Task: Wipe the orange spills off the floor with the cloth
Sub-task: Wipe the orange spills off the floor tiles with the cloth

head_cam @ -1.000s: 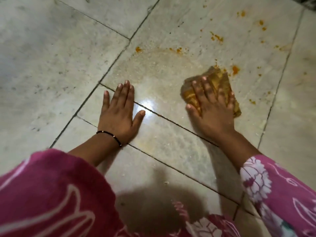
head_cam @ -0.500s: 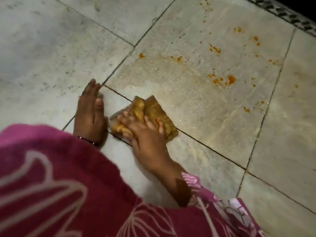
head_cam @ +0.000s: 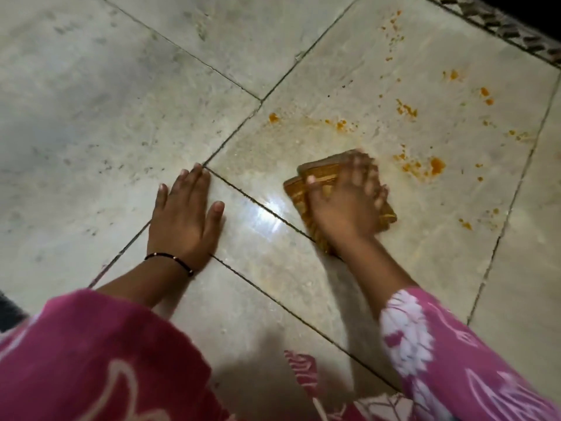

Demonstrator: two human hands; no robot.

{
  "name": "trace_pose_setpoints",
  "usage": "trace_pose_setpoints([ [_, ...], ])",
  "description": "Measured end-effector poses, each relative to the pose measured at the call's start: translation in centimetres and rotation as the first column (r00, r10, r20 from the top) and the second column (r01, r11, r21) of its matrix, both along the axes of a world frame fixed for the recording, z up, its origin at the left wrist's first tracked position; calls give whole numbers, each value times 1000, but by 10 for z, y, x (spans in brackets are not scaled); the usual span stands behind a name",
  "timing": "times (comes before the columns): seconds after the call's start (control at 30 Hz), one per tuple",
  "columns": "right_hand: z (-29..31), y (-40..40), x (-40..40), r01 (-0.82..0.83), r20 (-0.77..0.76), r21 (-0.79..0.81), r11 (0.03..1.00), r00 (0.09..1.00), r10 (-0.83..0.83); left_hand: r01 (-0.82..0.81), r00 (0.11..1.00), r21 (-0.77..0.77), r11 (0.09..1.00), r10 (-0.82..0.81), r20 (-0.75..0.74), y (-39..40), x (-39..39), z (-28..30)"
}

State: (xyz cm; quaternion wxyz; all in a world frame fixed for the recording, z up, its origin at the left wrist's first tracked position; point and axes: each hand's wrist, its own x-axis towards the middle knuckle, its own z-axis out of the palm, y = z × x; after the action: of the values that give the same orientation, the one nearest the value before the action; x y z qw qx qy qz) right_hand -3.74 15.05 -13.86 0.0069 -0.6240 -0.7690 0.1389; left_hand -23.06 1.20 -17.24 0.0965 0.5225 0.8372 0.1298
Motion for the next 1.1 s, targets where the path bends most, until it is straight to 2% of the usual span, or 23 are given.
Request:
trace_pose_setpoints([
  [0.07,-13,-11,-29,-120,159,45,992,981,112,2,1000,-2,1000,-2,6,0,0,1],
  [0.1,-18,-20,-39,-230,196,53,972,957,216,0,1000,0,1000,0,6,0,-2,1],
  [0.2,-16,-69,-30,-533,144,85,842,842,519,2,1000,6,1000,-2,11,-1,-2,1],
  [0.27,-15,-89,8,-622,115,90,778,783,612,-14,1000,16,1000,14,13,0,-2,2],
  [0.33,-15,-87,59,-566,110,89,819,823,557,-9,1000,11,1000,9,17,0,-1,2],
  [0.43,-14,-39,99,-180,132,121,976,978,163,-18,1000,-7,1000,18,-3,2,0,1],
  [0.5,-18,1,84,87,84,139,986,992,-99,-27,999,-28,999,26,-24,3,1,-1],
  [0.53,-19,16,64,161,62,142,977,983,-171,-30,999,-34,999,29,-27,3,1,-1],
  [0.57,-20,23,40,168,56,131,977,983,-176,-30,999,-35,999,29,-25,3,1,-1],
  [0.6,-21,22,15,104,52,117,988,992,-111,-27,999,-33,999,26,-21,3,1,-1],
  [0.7,-21,-31,-37,-278,15,137,951,960,279,-15,1000,-7,1000,15,-5,3,0,2],
  [0.77,-16,-81,-29,-467,-22,123,876,881,473,-12,1000,5,1000,12,6,2,0,3],
  [0.83,-16,-111,16,-566,-29,90,820,821,570,-11,1000,0,1000,11,-1,1,0,3],
  [0.9,-16,-118,75,-554,-4,83,828,831,557,-14,1000,-7,1000,14,-9,1,0,2],
  [0.93,-15,-115,99,-489,22,83,868,872,489,-15,1000,-10,1000,15,-9,2,1,2],
  [1.0,-10,-100,124,-258,47,58,964,966,255,-14,1000,-15,1000,14,-16,3,2,3],
  [1.07,-11,-89,118,-67,57,47,997,996,64,-21,1000,-12,1000,21,-20,4,3,4],
  [1.1,-11,-88,107,-47,61,50,998,997,44,-24,1000,-8,1000,24,-12,3,3,3],
])
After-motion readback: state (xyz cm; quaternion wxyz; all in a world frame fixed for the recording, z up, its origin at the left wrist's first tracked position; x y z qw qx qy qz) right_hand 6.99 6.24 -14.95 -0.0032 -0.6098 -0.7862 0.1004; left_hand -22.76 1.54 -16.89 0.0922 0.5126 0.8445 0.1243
